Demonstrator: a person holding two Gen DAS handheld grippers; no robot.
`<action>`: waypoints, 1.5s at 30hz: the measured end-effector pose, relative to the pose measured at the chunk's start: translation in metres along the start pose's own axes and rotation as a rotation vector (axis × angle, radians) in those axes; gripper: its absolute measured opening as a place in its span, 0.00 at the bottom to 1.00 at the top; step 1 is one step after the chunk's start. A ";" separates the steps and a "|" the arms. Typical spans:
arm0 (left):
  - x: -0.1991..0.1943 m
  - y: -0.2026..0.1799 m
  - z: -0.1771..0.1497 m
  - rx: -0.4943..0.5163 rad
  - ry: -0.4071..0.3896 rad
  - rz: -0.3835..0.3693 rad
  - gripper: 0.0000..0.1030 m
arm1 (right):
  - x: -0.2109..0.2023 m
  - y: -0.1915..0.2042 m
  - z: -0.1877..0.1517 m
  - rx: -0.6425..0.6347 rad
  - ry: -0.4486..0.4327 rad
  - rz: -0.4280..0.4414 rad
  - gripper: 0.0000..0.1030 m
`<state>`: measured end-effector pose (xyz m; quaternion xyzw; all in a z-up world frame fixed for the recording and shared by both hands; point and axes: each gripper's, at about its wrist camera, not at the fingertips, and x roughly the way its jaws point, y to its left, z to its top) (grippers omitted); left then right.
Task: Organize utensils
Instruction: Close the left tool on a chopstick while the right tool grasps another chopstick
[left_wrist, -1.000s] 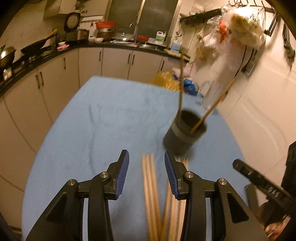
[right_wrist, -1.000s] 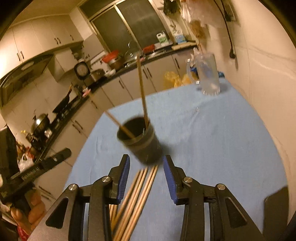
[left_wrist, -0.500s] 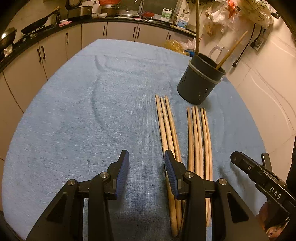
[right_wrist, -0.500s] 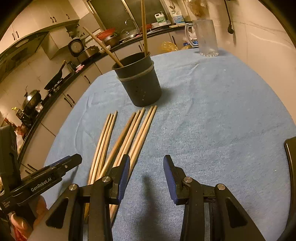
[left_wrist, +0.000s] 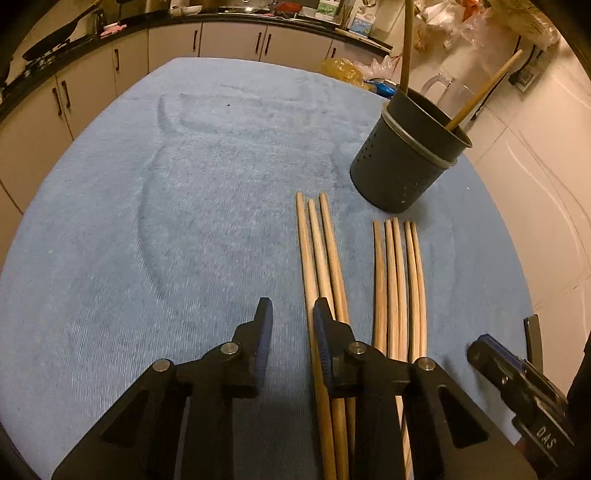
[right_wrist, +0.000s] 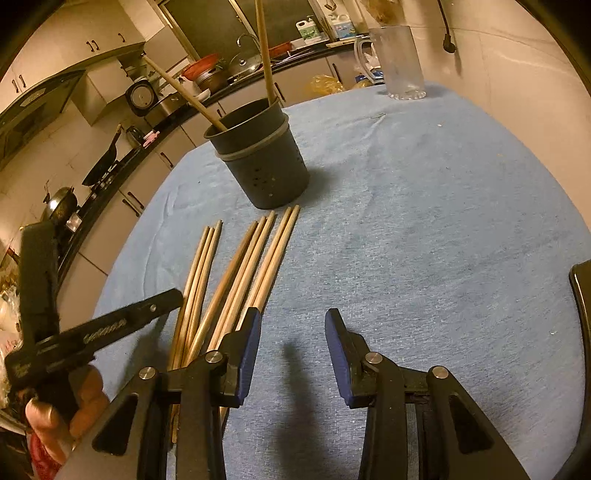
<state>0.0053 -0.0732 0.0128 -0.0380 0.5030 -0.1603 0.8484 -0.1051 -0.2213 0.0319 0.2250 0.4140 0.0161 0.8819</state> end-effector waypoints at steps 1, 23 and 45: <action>0.001 0.000 0.002 0.001 0.000 0.003 0.21 | 0.000 0.000 0.000 0.000 0.001 0.000 0.38; 0.006 0.015 0.013 -0.011 0.010 0.060 0.07 | 0.054 -0.002 0.053 0.115 0.180 0.056 0.21; 0.017 0.008 0.026 0.039 -0.003 0.085 0.06 | 0.091 0.041 0.081 -0.045 0.209 -0.183 0.08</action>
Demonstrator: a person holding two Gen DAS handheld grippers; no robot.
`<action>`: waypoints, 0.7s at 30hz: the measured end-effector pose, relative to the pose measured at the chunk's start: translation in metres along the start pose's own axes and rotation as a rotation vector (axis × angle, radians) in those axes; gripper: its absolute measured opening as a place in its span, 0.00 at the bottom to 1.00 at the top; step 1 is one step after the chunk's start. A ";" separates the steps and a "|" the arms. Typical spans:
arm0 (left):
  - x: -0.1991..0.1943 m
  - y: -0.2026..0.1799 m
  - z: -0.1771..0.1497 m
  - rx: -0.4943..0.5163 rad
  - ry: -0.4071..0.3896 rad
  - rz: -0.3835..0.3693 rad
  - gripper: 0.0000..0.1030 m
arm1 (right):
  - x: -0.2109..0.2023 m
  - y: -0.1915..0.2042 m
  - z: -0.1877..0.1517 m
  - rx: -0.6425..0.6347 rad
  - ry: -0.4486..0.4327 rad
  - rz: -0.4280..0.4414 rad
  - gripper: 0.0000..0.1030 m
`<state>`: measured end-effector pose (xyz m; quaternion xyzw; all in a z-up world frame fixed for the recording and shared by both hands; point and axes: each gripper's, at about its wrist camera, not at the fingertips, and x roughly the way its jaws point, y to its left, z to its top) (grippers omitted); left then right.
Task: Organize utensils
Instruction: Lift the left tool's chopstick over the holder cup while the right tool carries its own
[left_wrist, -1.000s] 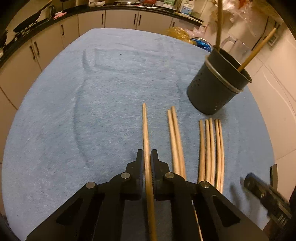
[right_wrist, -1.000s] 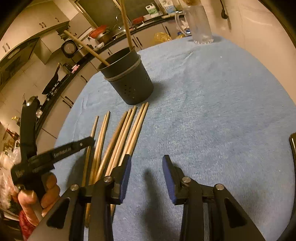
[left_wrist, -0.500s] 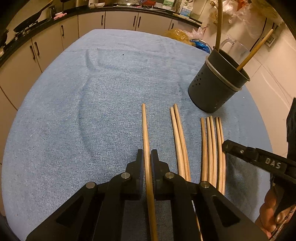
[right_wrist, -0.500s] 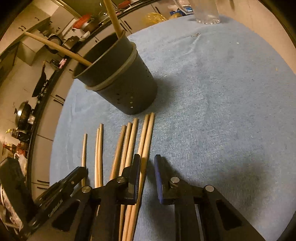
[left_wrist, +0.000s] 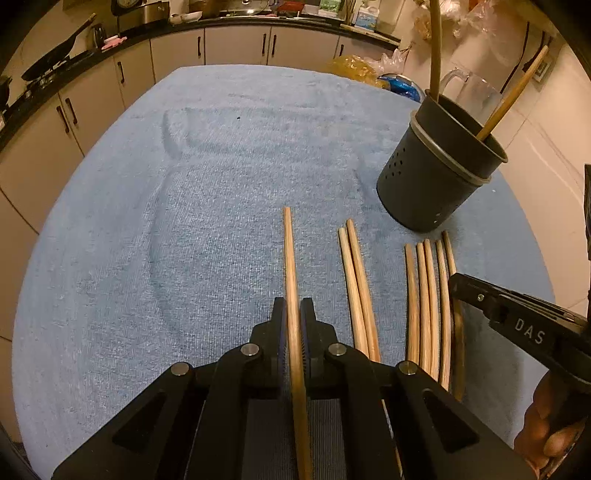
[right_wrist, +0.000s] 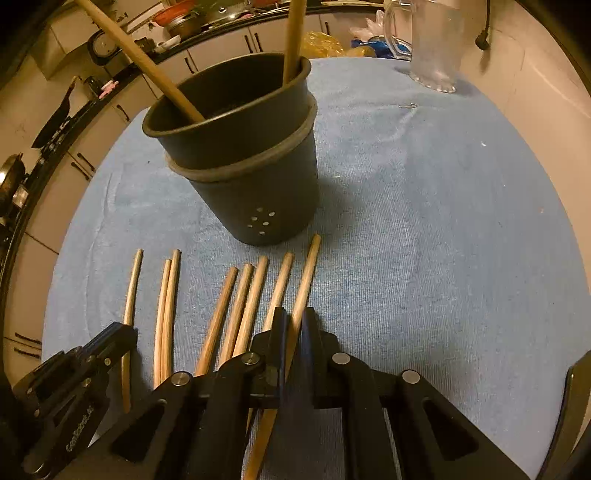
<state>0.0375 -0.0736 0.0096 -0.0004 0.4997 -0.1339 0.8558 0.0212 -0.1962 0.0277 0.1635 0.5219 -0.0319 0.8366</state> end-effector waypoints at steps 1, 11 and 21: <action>-0.001 0.001 -0.001 -0.001 -0.003 -0.009 0.06 | -0.002 -0.004 -0.001 0.008 -0.005 0.012 0.07; -0.065 0.002 -0.006 -0.021 -0.182 -0.090 0.06 | -0.080 -0.025 -0.025 0.048 -0.248 0.183 0.06; -0.110 -0.013 -0.013 -0.006 -0.273 -0.105 0.06 | -0.141 -0.026 -0.059 -0.005 -0.468 0.240 0.06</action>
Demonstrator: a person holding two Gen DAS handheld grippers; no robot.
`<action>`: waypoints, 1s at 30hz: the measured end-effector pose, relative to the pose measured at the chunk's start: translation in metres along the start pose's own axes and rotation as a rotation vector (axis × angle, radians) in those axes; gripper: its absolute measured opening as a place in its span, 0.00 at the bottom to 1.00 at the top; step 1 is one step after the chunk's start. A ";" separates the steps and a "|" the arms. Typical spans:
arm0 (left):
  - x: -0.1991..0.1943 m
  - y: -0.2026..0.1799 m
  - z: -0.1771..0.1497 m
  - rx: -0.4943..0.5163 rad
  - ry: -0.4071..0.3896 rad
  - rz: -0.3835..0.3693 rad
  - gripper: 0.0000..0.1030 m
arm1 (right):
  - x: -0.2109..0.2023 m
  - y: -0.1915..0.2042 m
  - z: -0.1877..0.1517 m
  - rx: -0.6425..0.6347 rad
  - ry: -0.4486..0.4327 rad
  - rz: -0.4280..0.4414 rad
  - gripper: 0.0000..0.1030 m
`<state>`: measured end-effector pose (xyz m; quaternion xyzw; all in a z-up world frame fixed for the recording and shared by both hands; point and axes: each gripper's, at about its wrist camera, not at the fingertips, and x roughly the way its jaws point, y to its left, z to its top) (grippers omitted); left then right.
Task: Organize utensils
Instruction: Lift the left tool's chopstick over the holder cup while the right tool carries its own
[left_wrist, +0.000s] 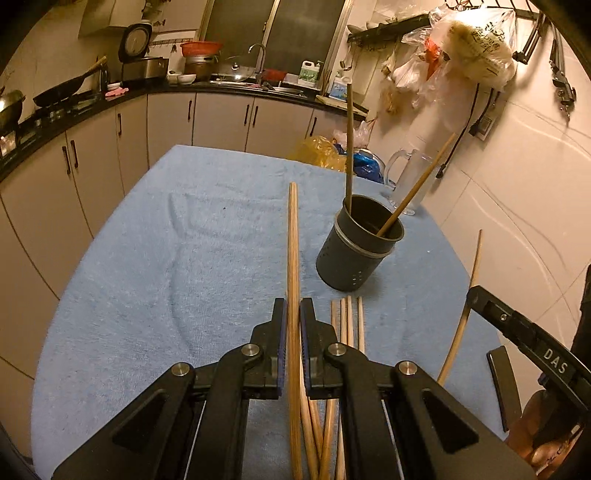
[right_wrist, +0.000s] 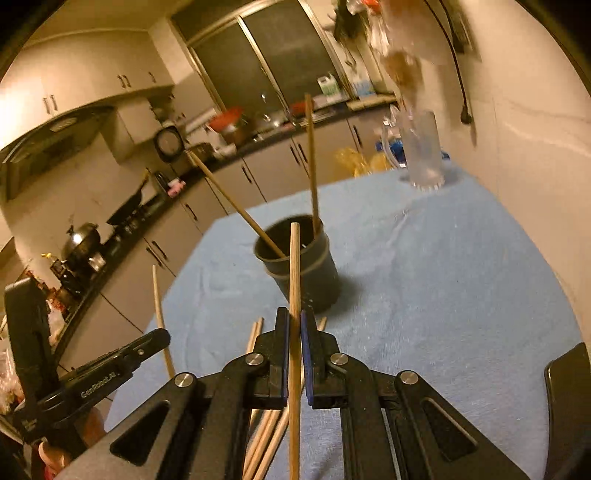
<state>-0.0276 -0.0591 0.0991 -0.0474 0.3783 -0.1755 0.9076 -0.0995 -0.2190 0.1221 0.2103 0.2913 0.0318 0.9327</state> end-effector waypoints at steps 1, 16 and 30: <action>-0.003 0.001 -0.001 0.002 0.000 -0.001 0.06 | -0.001 0.001 0.000 -0.004 -0.005 0.000 0.06; -0.017 0.001 0.001 0.004 -0.023 -0.007 0.06 | -0.015 0.009 0.004 -0.014 -0.041 0.024 0.06; -0.030 -0.011 0.006 0.022 -0.045 -0.015 0.06 | -0.024 0.004 0.008 -0.008 -0.065 0.033 0.06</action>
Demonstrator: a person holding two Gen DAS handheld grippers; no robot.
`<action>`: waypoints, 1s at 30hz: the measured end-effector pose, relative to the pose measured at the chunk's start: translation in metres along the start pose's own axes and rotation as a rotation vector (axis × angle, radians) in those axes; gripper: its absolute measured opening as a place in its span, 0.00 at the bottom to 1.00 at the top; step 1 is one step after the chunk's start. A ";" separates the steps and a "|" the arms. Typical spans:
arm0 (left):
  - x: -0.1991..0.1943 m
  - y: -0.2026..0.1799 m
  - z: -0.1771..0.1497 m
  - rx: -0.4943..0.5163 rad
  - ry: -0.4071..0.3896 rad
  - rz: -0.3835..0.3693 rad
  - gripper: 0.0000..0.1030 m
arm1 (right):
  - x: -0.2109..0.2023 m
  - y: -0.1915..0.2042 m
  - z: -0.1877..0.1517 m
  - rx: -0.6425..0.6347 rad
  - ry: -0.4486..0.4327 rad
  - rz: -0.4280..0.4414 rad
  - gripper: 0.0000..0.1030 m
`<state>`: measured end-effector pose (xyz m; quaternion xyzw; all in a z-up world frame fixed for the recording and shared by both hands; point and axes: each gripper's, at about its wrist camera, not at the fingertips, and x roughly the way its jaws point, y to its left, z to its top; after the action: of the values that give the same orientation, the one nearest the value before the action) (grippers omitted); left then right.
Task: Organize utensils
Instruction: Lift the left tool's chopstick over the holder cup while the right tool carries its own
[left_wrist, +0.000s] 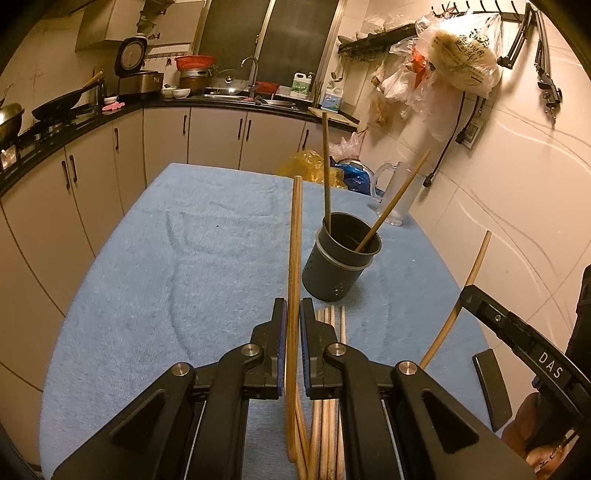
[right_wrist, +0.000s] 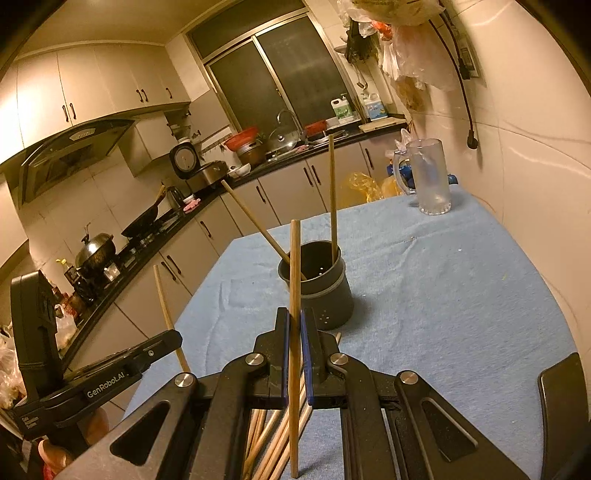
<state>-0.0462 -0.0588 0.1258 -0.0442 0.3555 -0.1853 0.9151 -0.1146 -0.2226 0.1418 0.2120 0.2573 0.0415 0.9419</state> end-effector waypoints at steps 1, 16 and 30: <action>0.000 -0.001 0.001 0.001 0.000 0.001 0.06 | -0.001 -0.001 0.001 0.002 -0.002 0.001 0.06; -0.006 -0.008 0.014 0.007 -0.026 -0.007 0.06 | -0.014 -0.004 0.009 0.022 -0.042 0.008 0.06; -0.015 -0.016 0.045 0.015 -0.060 -0.022 0.06 | -0.029 -0.004 0.039 0.012 -0.111 0.015 0.06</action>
<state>-0.0319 -0.0708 0.1720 -0.0467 0.3259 -0.1965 0.9236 -0.1203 -0.2465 0.1839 0.2217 0.2035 0.0353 0.9530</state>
